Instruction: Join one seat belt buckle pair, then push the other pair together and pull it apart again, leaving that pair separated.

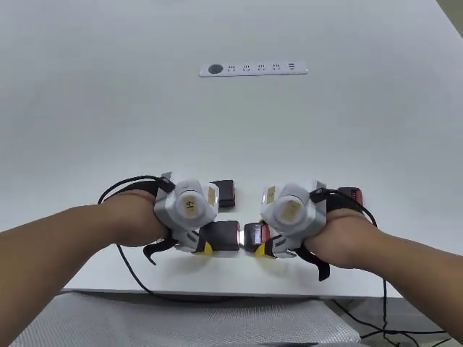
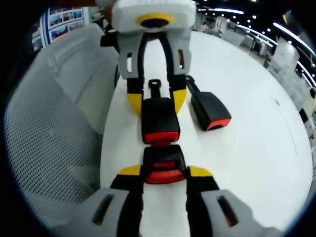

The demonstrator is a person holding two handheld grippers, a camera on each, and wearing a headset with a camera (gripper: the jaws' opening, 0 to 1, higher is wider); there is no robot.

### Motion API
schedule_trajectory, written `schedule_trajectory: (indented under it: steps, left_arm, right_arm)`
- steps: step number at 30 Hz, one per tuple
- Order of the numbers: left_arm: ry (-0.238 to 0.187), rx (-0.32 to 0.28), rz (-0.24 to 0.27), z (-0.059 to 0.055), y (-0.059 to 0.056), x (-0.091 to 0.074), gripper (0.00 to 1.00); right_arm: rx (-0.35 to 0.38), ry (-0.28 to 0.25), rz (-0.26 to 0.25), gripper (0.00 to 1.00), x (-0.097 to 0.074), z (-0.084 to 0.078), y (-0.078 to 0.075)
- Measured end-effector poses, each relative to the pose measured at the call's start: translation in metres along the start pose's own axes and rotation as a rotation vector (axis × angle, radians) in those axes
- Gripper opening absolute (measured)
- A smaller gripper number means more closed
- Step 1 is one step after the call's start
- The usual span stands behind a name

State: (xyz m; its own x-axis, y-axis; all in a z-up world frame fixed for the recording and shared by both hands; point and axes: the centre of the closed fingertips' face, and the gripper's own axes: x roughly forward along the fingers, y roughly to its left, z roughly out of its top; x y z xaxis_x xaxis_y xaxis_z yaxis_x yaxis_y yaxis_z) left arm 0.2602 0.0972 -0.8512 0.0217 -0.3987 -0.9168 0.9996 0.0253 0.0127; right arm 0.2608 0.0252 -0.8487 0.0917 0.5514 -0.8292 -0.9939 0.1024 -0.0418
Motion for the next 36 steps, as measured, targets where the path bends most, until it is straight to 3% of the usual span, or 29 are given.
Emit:
schedule_trajectory:
  steps: [36]
  left_arm:
    - [0.024, -0.019, -0.010, 0.0010, 0.0012, 0.0004, 0.31]
  right_arm:
    - [0.004, 0.018, 0.016, 0.31, -0.0008, -0.0024, -0.0023]
